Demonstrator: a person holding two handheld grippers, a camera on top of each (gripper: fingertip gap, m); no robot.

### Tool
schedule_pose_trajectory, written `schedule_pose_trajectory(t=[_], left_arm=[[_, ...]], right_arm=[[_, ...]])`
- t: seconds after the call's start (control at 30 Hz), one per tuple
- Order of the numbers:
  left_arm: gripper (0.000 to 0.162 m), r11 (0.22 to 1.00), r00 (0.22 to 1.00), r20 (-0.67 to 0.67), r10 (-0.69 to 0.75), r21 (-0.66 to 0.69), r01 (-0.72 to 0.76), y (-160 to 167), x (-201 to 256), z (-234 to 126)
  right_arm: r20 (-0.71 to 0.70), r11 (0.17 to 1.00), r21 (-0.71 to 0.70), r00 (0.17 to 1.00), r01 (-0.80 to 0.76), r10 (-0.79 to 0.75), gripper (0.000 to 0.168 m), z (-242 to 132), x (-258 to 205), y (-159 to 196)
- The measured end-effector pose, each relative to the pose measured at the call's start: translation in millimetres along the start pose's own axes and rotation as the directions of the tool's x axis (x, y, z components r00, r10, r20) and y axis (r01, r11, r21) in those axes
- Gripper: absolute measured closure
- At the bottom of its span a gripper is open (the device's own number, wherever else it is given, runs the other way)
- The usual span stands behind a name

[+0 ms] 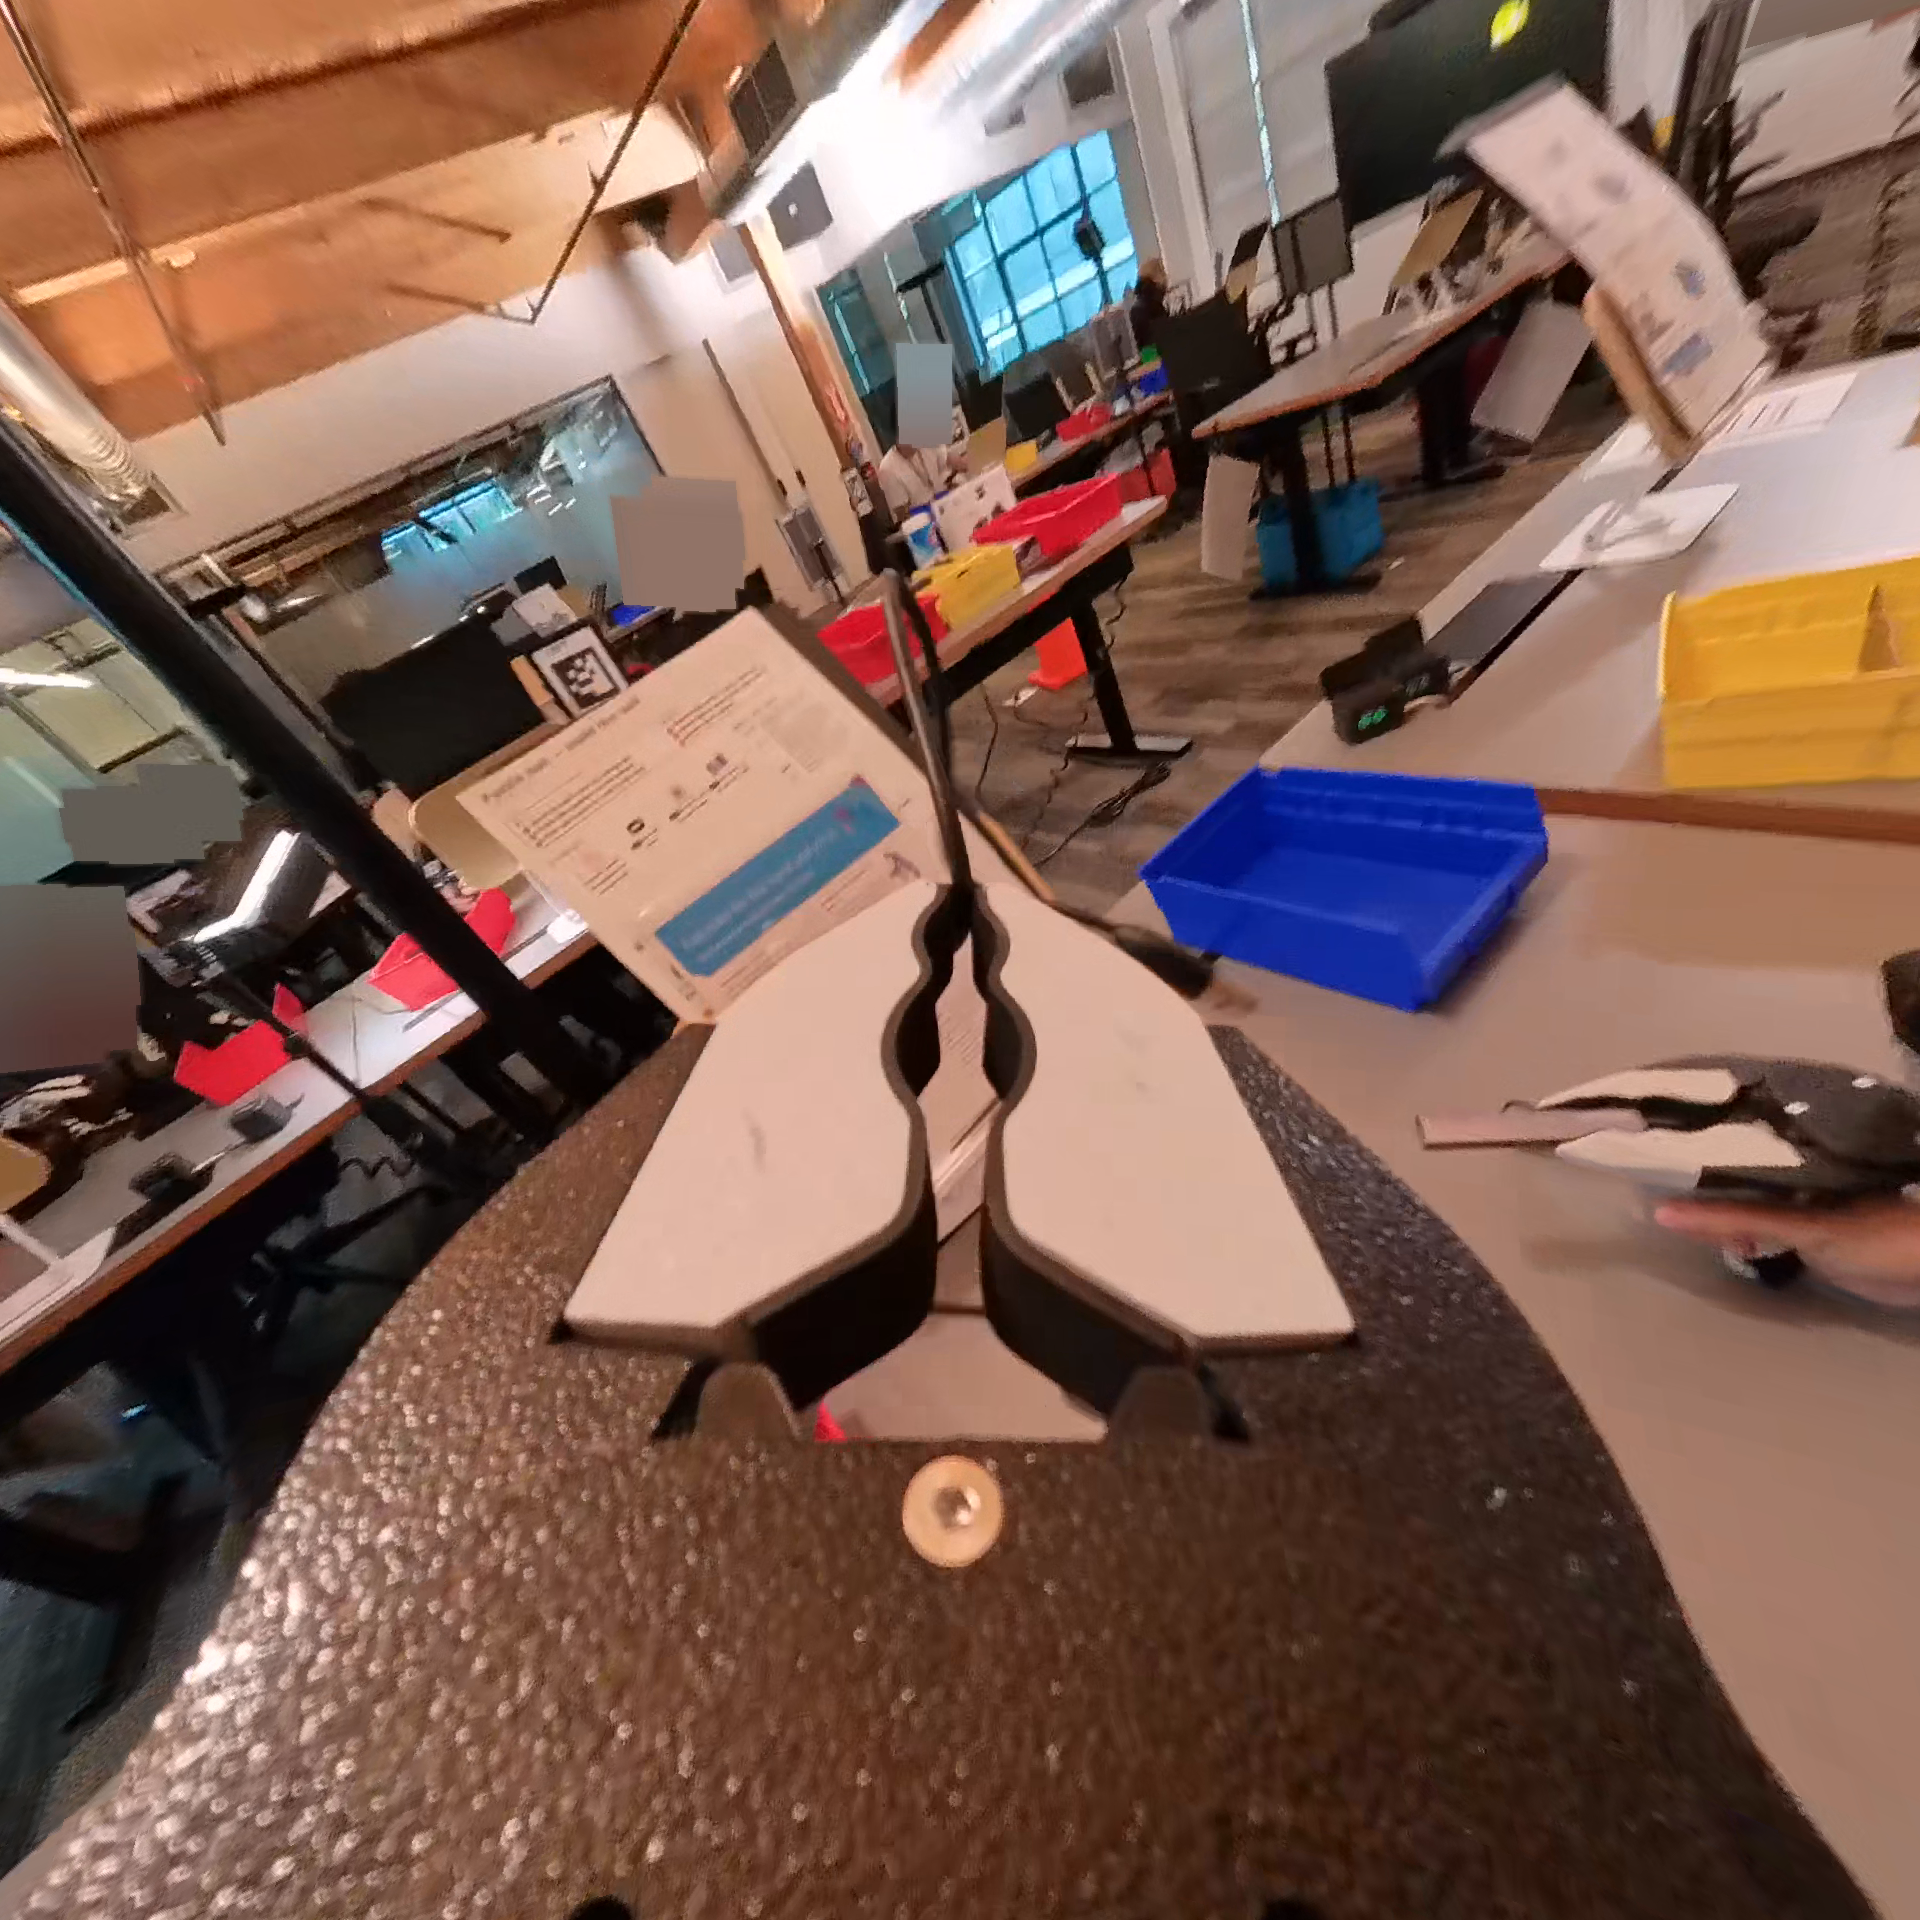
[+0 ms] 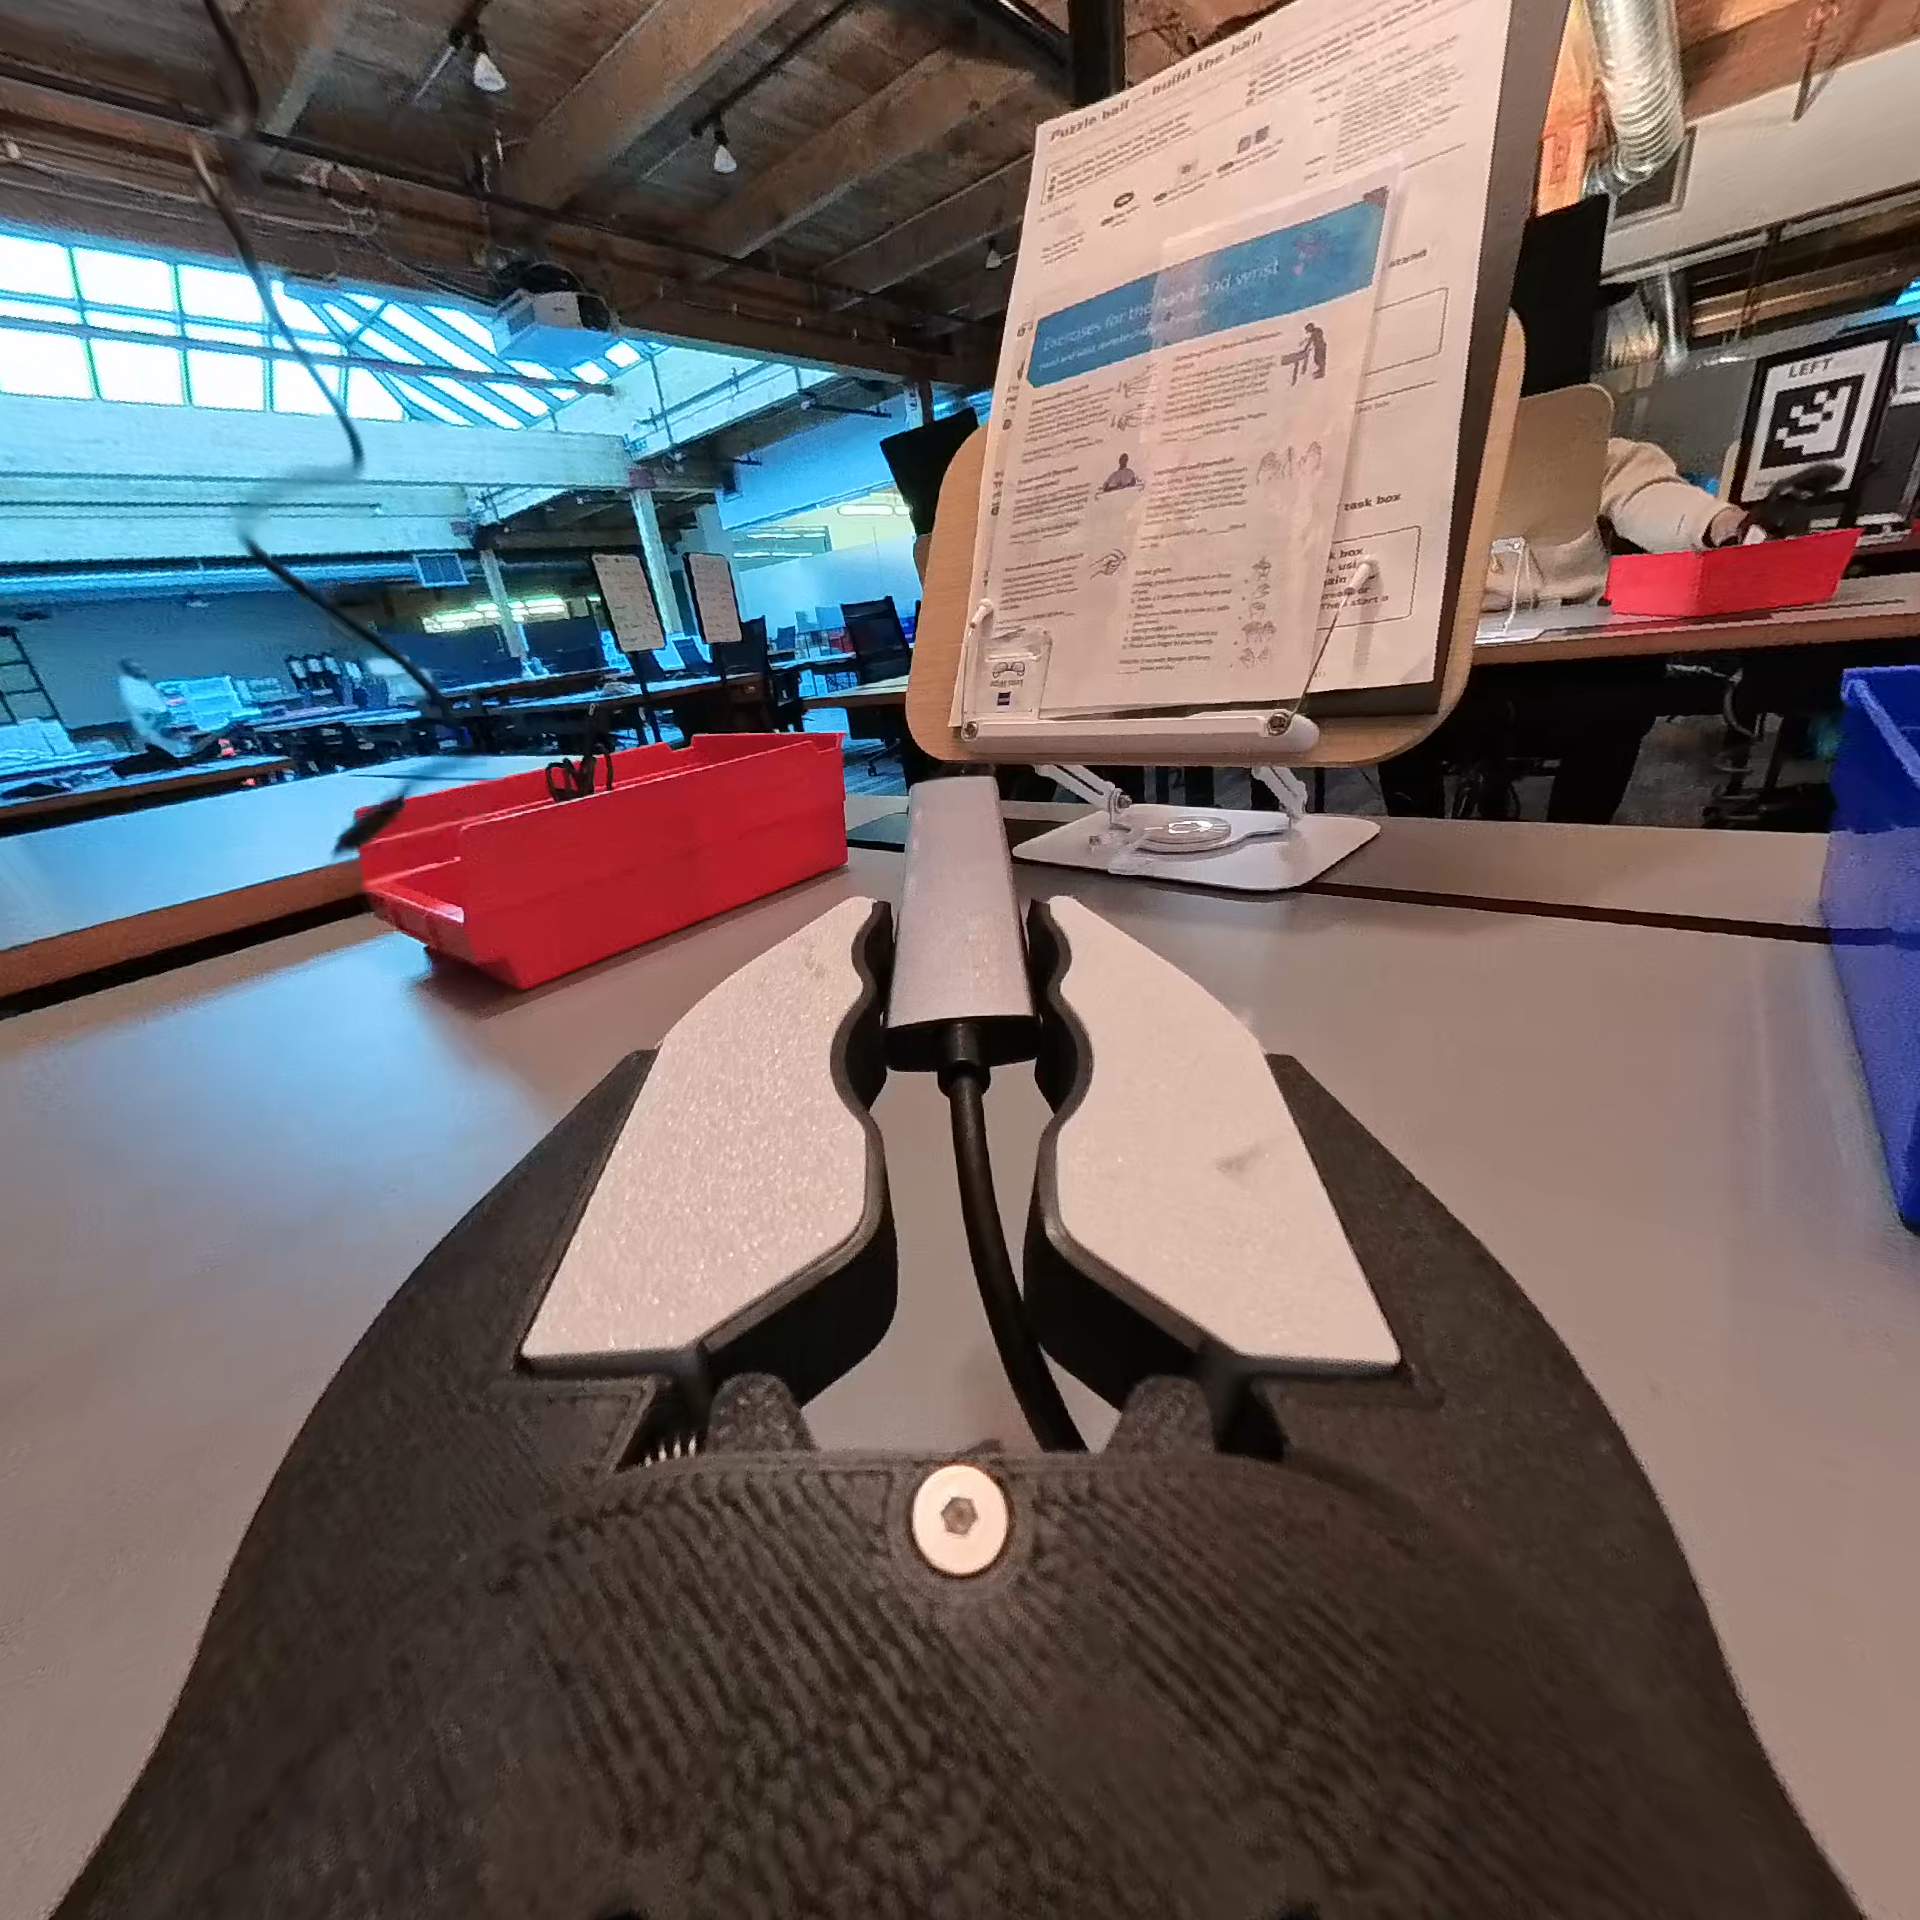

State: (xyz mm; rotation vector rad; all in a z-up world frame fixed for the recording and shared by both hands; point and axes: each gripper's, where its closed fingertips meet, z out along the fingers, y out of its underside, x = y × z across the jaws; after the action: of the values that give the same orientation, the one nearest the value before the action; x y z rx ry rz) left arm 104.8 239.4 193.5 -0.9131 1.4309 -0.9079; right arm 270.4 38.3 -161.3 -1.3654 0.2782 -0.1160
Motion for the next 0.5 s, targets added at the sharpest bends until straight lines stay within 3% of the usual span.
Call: schedule_pose_trajectory(t=[0.1,0.23,0.4,0.5], left_arm=[[0.159,1.000,0.999,-0.050,-0.012,0.009,0.013,-13.3,9.6,5.3],[0.159,0.999,0.991,-0.131,-0.004,-0.052,-0.002,28.0,46.8,27.7],[0.159,0.992,0.952,-0.305,-0.008,-0.125,-0.032,153.4,131.5,56.4],[0.159,0.960,0.918,-0.394,-0.036,-0.270,-0.078,247.8,182.0,55.3]], right_arm=[[-0.011,0.999,0.021,0.999,-0.037,0.037,0.143,-2.2,5.3,-2.5],[-0.030,0.993,0.070,0.995,-0.095,0.097,0.143,-7.5,14.3,-7.5],[-0.021,0.992,0.079,0.995,-0.097,0.099,0.143,-8.6,13.7,-8.6],[-0.017,0.991,0.083,0.995,-0.101,0.103,0.143,-9.0,13.7,-9.0]])
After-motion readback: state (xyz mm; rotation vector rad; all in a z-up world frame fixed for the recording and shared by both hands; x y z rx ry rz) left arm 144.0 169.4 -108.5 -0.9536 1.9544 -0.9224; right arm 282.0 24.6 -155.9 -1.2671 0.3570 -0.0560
